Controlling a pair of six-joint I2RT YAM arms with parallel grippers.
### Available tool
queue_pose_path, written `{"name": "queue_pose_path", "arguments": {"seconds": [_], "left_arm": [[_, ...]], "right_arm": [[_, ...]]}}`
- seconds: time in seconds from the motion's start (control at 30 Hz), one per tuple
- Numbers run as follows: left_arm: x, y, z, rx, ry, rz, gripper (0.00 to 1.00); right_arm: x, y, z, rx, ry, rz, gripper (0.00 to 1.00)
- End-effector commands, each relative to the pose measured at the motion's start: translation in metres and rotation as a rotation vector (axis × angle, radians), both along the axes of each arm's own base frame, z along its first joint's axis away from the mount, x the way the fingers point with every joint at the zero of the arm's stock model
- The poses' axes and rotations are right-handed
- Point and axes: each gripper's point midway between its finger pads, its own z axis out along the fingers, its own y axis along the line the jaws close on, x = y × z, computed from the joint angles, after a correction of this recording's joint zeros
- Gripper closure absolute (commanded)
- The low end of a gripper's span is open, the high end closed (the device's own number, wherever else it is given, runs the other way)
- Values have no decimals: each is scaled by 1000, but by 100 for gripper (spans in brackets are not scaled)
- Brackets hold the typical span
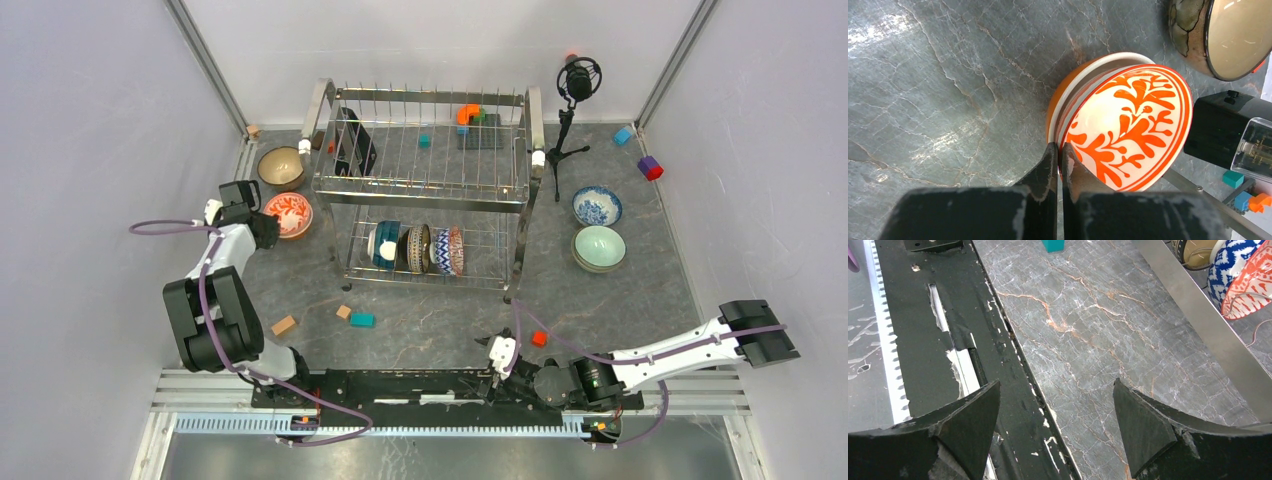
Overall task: Unload the bowls from the dish rack
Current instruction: Place the bowl with the bowl.
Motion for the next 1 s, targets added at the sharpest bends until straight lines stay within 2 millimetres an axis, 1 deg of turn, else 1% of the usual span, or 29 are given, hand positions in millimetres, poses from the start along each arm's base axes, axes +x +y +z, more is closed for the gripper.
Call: {"name": "queue_pose_path", "arguments": {"seconds": [0.0, 0.13, 0.27, 0.3, 0.4, 0.43, 0.5, 0.6, 0.67, 0.73, 0.8, 0.9, 0.97], "left_arm": [[19, 3, 29, 15, -127, -9, 98], [20, 3, 32, 16, -137, -7, 98], [17, 4, 23, 17, -106, -4, 98], [16, 3, 21, 14, -102, -4, 96], [16, 2, 19, 6, -98, -9, 82], [16, 2, 19, 6, -99, -9, 79], [16, 1, 18, 4, -100, -11, 75], [16, 0, 20, 3, -105, -14, 70], [16, -2, 23, -1, -115, -19, 66], [15, -4, 30, -6, -133, -22, 60], [13, -6, 43, -7, -165, -24, 51], [5, -11, 69, 2, -220, -30, 39], [-6, -16, 85, 20, -251, -42, 30]], "right_arm": [[0, 1, 3, 31, 13, -9, 12], [0, 1, 3, 33, 12, -8, 12], [0, 1, 3, 32, 12, -9, 12], [0, 1, 3, 32, 12, -9, 12], [0, 0, 3, 27, 10, -11, 12], [0, 0, 4, 28, 11, -11, 12], [0, 0, 4, 29, 11, -13, 12], [1, 0, 5, 29, 10, -15, 12], [1, 0, 6, 30, 10, -16, 12], [1, 1, 7, 29, 10, -16, 12], [1, 1, 9, 27, 7, -16, 12], [2, 2, 14, 27, -1, -18, 12], [3, 3, 20, 33, -9, -24, 12]]}}
